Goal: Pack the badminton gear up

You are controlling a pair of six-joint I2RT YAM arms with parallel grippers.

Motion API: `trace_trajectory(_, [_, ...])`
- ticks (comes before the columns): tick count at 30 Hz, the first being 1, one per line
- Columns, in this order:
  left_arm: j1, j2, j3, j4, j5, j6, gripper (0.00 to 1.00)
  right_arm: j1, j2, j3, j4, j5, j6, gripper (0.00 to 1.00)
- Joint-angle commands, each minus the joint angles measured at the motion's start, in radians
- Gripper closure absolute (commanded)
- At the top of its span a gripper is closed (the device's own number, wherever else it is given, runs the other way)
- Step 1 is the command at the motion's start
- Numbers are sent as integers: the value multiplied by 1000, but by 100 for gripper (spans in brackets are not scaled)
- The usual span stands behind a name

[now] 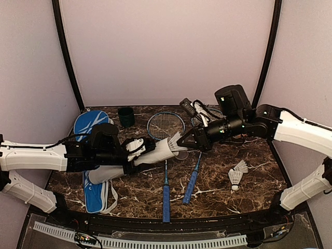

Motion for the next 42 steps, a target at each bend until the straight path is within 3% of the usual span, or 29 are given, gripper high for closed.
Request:
trace_trajectory(1, [0, -47, -4, 73, 57, -43, 67, 27, 34, 49, 72, -34, -10, 99])
trace_trajectory(6, [0, -69, -21, 85, 51, -42, 67, 30, 32, 33, 103, -91, 3, 56])
trace_trajectory(9, [0, -69, -21, 82, 46, -38, 67, 30, 30, 24, 101, -101, 1, 37])
trace_trajectory(16, [0, -61, 1, 57, 43, -28, 67, 37, 82, 37, 96, -165, -9, 24])
trace_trajectory(22, [0, -56, 28, 14, 37, -15, 66, 57, 166, 92, 41, -160, -44, 1])
trace_trajectory(32, [0, -41, 35, 13, 28, -12, 66, 78, 208, 128, 30, -202, -72, 1])
trace_trajectory(38, [0, -54, 20, 3, 11, -16, 66, -6, 14, 17, 78, -176, -32, 2])
trace_trajectory(42, [0, -59, 12, -6, -5, -11, 66, -139, -149, -94, 98, -195, 5, 2])
